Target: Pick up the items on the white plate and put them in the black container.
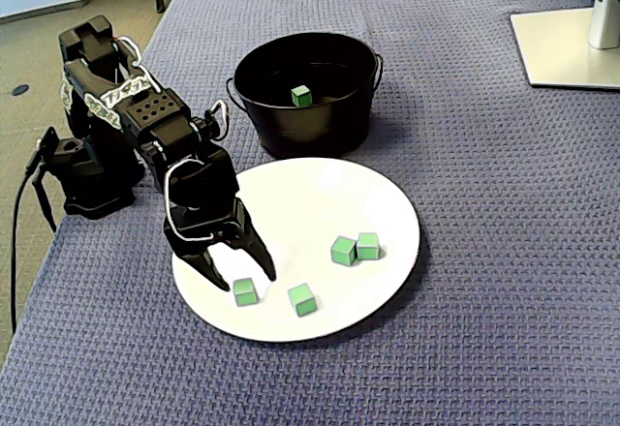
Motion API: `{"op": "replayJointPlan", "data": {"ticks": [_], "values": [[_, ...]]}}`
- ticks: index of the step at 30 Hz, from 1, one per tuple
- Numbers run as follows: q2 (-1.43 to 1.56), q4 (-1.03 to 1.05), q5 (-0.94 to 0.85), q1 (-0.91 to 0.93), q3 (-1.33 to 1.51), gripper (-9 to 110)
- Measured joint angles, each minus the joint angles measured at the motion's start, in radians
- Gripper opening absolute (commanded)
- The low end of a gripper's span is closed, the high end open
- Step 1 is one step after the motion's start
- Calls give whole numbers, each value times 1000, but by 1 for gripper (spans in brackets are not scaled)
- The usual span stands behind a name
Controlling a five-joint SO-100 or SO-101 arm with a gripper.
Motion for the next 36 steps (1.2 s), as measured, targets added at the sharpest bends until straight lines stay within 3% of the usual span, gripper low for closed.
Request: {"op": "replayJointPlan", "data": {"ticks": [13, 25, 36], "values": [[-2, -37, -43, 0, 0, 0], [26, -72, -9, 9, 8, 0], [419, -126, 397, 64, -25, 0]]}}
